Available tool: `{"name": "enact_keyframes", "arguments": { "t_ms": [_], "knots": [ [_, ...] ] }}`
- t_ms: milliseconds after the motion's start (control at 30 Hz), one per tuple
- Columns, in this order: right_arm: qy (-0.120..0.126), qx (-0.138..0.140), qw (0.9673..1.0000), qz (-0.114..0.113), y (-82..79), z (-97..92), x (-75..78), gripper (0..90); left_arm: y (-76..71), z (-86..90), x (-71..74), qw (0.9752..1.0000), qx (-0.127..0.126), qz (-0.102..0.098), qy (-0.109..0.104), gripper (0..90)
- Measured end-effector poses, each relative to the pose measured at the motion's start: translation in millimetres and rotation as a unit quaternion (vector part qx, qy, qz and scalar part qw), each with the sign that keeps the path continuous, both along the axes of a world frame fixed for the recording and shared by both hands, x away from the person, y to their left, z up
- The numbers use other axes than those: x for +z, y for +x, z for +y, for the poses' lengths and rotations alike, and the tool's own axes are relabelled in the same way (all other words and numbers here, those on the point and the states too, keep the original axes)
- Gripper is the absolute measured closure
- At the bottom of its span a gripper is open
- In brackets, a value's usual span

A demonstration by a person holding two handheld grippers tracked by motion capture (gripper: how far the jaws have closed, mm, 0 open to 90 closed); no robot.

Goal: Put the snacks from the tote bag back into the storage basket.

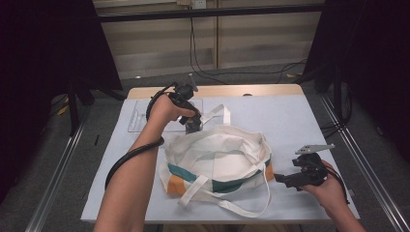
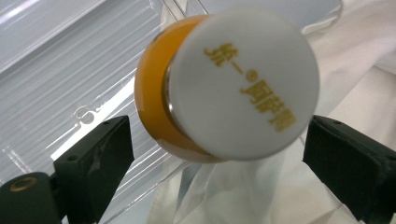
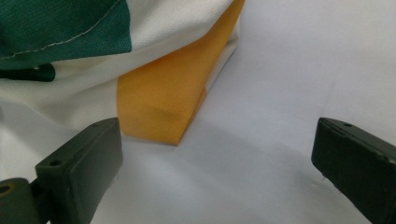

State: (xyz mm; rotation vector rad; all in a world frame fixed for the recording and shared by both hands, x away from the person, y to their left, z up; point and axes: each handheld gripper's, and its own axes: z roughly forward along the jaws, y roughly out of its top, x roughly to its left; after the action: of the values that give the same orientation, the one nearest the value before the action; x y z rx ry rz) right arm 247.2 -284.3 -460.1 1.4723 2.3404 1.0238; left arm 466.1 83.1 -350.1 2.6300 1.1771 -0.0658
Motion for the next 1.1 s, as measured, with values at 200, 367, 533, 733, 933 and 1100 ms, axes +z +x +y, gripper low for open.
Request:
{"name": "enact_keyframes", "arguments": {
  "t_ms": [200,367,533,733,933,1100],
  "knots": [
    [-0.001,-0.001,1.0000,-0.002,-0.9,-0.3,-0.2,1.9,-1.2,3.3,2.7,1.0000,-0.001,-0.004,0.007,7.5],
    [-0.001,-0.001,1.0000,-0.002,-1.2,0.6,0.4,1.9,-4.0,6.8,4.3,1.0000,0.000,-0.006,0.006,7.4],
    [-0.001,0.002,1.0000,-0.003,-1.7,1.9,0.6,2.0,-6.9,10.1,8.8,1.0000,0.000,-0.008,0.003,7.4],
    [-0.002,-0.002,1.0000,-0.001,-3.5,0.5,0.5,1.9,-10.8,12.9,10.6,0.9999,-0.001,-0.011,0.010,7.5],
    [-0.004,-0.004,1.0000,-0.003,-5.7,0.1,1.4,1.9,-16.5,13.8,12.4,0.9999,-0.010,-0.011,0.004,7.7],
    [-0.005,-0.007,1.0000,-0.004,-6.7,-2.1,2.1,1.9,-19.4,17.8,14.1,0.9999,-0.007,-0.014,0.004,7.6]
  ]
}}
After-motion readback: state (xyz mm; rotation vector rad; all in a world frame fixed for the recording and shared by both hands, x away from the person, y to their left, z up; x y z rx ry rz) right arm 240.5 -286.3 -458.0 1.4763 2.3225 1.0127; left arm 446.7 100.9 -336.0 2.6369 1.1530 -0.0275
